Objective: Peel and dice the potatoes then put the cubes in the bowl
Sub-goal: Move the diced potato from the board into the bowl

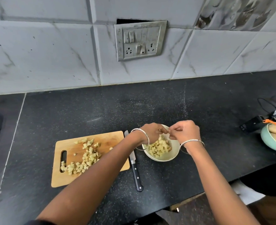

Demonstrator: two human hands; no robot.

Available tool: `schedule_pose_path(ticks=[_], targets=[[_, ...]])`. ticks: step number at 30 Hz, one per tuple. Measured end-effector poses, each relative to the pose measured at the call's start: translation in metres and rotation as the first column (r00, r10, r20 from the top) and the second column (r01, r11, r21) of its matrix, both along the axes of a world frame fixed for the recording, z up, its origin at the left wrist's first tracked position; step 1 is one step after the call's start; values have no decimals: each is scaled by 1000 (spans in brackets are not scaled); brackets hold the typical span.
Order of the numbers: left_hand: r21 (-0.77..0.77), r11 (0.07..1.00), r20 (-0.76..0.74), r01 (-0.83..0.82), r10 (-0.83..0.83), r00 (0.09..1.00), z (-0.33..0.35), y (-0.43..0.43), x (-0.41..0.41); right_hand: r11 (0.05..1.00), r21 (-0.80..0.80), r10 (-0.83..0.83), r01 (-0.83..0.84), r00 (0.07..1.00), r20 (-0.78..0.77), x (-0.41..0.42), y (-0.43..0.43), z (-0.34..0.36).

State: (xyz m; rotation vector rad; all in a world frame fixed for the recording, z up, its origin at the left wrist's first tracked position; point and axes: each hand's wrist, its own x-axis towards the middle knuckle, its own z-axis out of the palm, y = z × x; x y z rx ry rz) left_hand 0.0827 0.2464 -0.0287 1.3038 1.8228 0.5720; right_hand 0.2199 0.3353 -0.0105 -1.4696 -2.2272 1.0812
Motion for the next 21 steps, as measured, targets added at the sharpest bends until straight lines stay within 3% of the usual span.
schedule_pose_path(ticks=[3, 7, 11, 14, 18, 21], targets=[[-13, 1000, 88, 25, -24, 996, -4, 0, 6, 996, -42, -78, 75, 993, -93, 6, -7, 0], [80, 992, 123, -94, 84, 989, -8, -3, 3, 990, -87, -124, 111, 980, -159, 16, -17, 1], [243, 910, 211, -337, 289, 934, 0, -18, -16, 990, -102, -113, 93, 971, -211, 16, -33, -1], [268, 836, 237, -478, 424, 874, 8, -46, -40, 998, -50, -36, 27, 982, -185, 7, -56, -2], [176, 882, -3, -436, 444, 896, 14, -115, -82, 964, 109, 248, -241, 967, -57, -22, -100, -20], [49, 900, -163, -433, 435, 886, 5, -178, -110, 892, 111, 436, -439, 898, 53, -51, -130, -35]])
